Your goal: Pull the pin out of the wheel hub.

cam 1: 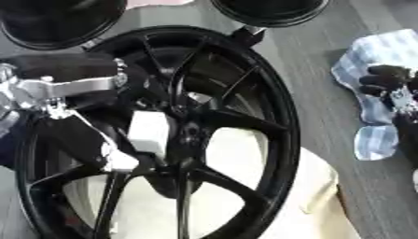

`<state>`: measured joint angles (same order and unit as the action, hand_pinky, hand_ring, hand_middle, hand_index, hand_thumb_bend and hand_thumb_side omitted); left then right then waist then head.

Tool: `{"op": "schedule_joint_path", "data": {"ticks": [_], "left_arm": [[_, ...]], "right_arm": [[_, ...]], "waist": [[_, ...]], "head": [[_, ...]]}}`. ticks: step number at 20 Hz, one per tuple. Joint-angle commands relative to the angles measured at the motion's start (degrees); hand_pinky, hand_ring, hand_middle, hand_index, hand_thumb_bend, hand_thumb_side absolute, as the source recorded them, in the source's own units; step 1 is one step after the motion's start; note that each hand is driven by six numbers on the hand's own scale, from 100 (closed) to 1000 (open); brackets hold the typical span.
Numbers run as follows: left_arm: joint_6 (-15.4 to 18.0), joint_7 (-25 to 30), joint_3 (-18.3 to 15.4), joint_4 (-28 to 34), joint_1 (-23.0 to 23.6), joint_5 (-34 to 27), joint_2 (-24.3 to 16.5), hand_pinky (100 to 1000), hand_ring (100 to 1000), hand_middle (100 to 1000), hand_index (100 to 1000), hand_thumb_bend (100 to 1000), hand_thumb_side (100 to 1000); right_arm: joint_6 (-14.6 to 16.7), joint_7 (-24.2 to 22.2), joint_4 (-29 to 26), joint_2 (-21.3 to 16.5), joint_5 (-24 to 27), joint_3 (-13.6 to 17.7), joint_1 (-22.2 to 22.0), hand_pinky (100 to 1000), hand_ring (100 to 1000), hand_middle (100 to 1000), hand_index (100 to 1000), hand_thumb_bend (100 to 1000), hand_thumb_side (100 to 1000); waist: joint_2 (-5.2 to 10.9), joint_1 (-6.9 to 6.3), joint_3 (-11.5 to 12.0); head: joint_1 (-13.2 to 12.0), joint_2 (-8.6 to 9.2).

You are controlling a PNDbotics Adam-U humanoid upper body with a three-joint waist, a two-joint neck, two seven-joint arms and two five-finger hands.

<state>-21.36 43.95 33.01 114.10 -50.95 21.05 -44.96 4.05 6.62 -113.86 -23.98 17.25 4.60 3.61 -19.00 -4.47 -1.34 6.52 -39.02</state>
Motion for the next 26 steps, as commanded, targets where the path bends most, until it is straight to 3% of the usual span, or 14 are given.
{"op": "schedule_joint_path", "data": {"ticks": [1, 7, 12, 19, 23, 26], "left_arm": [[-0.1, 0.1, 0.0, 0.5, -0.4, 1.6, -1.8, 942, 884, 701, 857, 520, 401], [-0.9, -0.4, 0.2, 0.5, -0.2, 0.3, -1.7, 918, 824, 570, 771, 385, 404], [-1.6, 0.2, 0.4, 0.5, -0.2, -2.9, -1.9, 896, 784, 525, 720, 360, 382], [-1.3, 2.2, 0.6, 0.5, 0.1, -1.6, -2.2, 881, 763, 507, 691, 326, 317], [-1.2, 2.4, 0.5, 0.5, 0.3, -1.4, -2.1, 867, 742, 478, 648, 231, 280], [-1.5, 1.7, 0.4, 0.5, 0.3, -1.5, -2.2, 849, 716, 451, 579, 143, 194]], "right_arm": [[-0.1, 0.0, -0.7, -0.7, 0.1, 0.5, 0.5, 756, 719, 683, 566, 308, 463], [-0.2, 0.1, -0.7, -0.6, 0.2, 0.6, 0.5, 758, 718, 682, 566, 309, 463], [-0.4, 0.4, -0.7, -0.5, 0.2, 0.7, 0.5, 758, 718, 681, 566, 311, 463], [-0.2, 1.0, -0.7, -0.4, 0.5, 1.0, 0.6, 757, 718, 680, 566, 310, 462], [-0.2, 1.1, -0.7, -0.4, 0.6, 1.0, 0.5, 758, 718, 680, 567, 311, 462], [-0.2, 1.1, -0.7, -0.4, 0.6, 1.0, 0.5, 758, 718, 680, 567, 309, 463]], "waist": [[0.87, 0.19, -0.1], [0.85, 0.25, 0.0], [0.90, 0.34, 0.1], [0.97, 0.51, 0.1], [1.00, 0.62, 0.1], [1.03, 0.69, 0.1]], "head": [[-0.3, 0.85], [-0.5, 0.84], [-0.5, 0.95], [-0.8, 0.90], [-0.9, 0.91], [-1.0, 0.98]]}}
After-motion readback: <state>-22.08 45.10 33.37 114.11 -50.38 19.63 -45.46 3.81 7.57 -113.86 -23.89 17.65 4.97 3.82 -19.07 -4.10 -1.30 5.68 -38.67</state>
